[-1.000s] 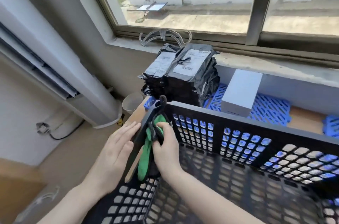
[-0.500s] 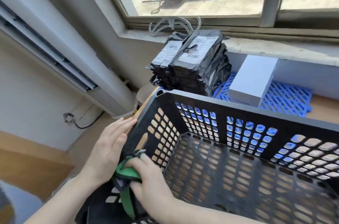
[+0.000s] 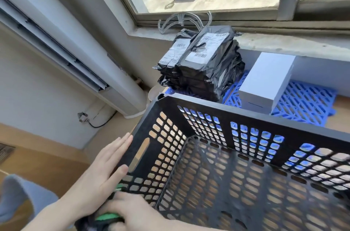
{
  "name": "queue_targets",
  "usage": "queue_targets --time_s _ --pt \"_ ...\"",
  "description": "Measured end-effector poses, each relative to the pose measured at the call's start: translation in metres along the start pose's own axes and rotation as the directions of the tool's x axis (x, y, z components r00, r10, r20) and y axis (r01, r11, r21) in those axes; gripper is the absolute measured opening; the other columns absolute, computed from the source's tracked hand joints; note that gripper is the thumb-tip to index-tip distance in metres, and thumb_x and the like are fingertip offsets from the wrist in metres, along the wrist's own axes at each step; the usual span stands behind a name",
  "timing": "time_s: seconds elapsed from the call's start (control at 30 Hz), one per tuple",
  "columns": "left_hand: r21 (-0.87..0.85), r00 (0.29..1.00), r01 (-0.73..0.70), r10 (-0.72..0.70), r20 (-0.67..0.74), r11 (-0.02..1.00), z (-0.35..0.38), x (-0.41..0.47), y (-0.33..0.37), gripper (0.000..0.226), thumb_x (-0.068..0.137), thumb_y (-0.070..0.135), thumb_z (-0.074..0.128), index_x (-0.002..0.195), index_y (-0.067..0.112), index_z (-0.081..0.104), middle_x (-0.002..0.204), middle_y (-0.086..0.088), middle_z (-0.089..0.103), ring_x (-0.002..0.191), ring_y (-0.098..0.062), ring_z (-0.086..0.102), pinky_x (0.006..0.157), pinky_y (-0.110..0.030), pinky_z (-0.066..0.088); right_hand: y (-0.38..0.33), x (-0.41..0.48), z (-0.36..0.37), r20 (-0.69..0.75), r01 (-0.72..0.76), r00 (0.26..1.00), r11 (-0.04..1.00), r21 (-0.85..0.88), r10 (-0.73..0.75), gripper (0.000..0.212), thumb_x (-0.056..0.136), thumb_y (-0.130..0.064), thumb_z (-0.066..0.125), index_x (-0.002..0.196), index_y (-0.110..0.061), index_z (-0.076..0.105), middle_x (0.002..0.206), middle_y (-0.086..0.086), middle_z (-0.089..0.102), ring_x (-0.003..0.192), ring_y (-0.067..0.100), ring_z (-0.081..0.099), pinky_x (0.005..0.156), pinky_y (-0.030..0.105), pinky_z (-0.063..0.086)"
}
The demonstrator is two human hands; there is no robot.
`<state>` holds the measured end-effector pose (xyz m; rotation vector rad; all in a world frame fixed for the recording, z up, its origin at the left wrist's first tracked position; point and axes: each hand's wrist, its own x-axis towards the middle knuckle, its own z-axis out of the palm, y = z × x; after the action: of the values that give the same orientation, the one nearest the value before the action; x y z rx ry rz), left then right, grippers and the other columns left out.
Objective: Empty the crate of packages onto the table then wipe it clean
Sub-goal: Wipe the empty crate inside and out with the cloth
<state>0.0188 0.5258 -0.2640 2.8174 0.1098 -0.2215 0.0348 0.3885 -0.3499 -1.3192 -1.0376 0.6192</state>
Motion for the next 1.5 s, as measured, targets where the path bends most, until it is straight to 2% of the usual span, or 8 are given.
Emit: queue_targets --time_s 0.13,0.27,0.4,0.67,0.77,1.0,1.33,1.5 --pt "-0.001 0.999 0.028 -0.028 -0.019 1.0 0.011 -0.003 0.001 0.068 0.092 0.068 0.026 0.153 0.046 0.002 0.159 0.028 0.006 0.148 0.0 0.007 0.117 -0.033 0.015 0.012 -0.007 0.016 0.014 -0.072 0.997 0.997 -0.032 0.072 0.042 0.078 -0.017 0.045 0.117 -0.017 0.063 0.128 0.003 0.053 0.135 0.018 0.039 0.112 0.037 0.033" --pt "0.073 0.998 0.017 -0.012 -0.069 0.997 0.012 -0.001 0.004 0.07 0.093 0.067 0.027 0.154 0.039 0.007 0.161 0.023 0.005 0.149 -0.004 0.007 0.117 -0.035 0.016 0.052 -0.026 0.014 0.041 -0.225 0.971 0.959 -0.174 0.235 0.043 0.078 -0.001 0.05 0.117 -0.018 0.058 0.112 0.006 0.049 0.109 0.029 0.051 0.094 0.035 0.044" --pt "0.143 0.993 0.025 -0.008 -0.119 0.989 0.014 -0.001 0.006 0.072 0.093 0.058 0.037 0.155 0.036 0.01 0.163 0.017 0.004 0.15 -0.008 0.006 0.117 -0.041 0.02 0.079 -0.036 0.012 0.043 -0.357 0.926 0.909 -0.216 0.374 0.044 0.078 0.001 0.047 0.117 -0.016 0.057 0.111 0.009 0.05 0.107 0.031 0.051 0.085 0.027 0.038" --pt "0.191 0.99 0.04 -0.014 -0.138 0.981 0.015 -0.001 0.007 0.076 0.091 0.057 0.043 0.155 0.034 0.011 0.163 0.01 0.007 0.151 -0.015 0.004 0.117 -0.056 0.021 0.033 -0.019 0.03 0.005 -0.083 0.997 0.997 0.012 0.083 0.045 0.072 -0.001 0.046 0.112 -0.018 0.062 0.111 0.003 0.052 0.107 0.019 0.048 0.09 0.024 0.038" --pt "0.194 0.99 0.046 -0.019 -0.142 0.98 0.016 0.0 0.007 0.075 0.091 0.057 0.043 0.155 0.035 0.011 0.163 0.01 0.007 0.151 -0.014 0.004 0.117 -0.056 0.02 0.052 -0.022 0.027 -0.002 -0.127 0.992 0.99 -0.059 0.127 0.042 0.073 0.0 0.048 0.111 -0.013 0.06 0.104 0.005 0.05 0.1 0.019 0.046 0.081 0.022 0.034" --pt "0.249 0.988 0.066 -0.029 -0.15 0.966 0.018 0.001 0.007 0.078 0.089 0.061 0.041 0.155 0.033 0.012 0.163 0.01 0.009 0.151 -0.013 0.005 0.119 -0.055 0.015 0.094 -0.041 0.019 0.037 -0.254 0.963 0.946 -0.2 0.267 0.044 0.073 0.002 0.045 0.111 -0.015 0.057 0.107 0.004 0.049 0.102 0.024 0.047 0.088 0.037 0.041" --pt "0.248 0.988 0.066 -0.029 -0.151 0.966 0.018 0.0 0.009 0.078 0.089 0.062 0.04 0.155 0.033 0.01 0.163 0.008 0.013 0.151 -0.014 0.007 0.119 -0.055 0.017 0.055 -0.034 0.023 -0.005 -0.155 0.988 0.987 0.033 0.155 0.046 0.074 0.004 0.048 0.112 -0.015 0.066 0.112 0.002 0.056 0.105 0.014 0.049 0.086 0.012 0.032" --pt "0.252 0.988 0.064 -0.027 -0.15 0.966 0.02 0.0 0.006 0.078 0.089 0.062 0.04 0.155 0.035 0.008 0.162 0.008 0.014 0.151 -0.012 0.007 0.12 -0.051 0.016 0.105 -0.053 0.011 0.054 -0.376 0.921 0.916 -0.138 0.386 0.046 0.08 0.002 0.046 0.118 -0.018 0.062 0.113 0.004 0.056 0.111 0.025 0.049 0.093 0.028 0.037"
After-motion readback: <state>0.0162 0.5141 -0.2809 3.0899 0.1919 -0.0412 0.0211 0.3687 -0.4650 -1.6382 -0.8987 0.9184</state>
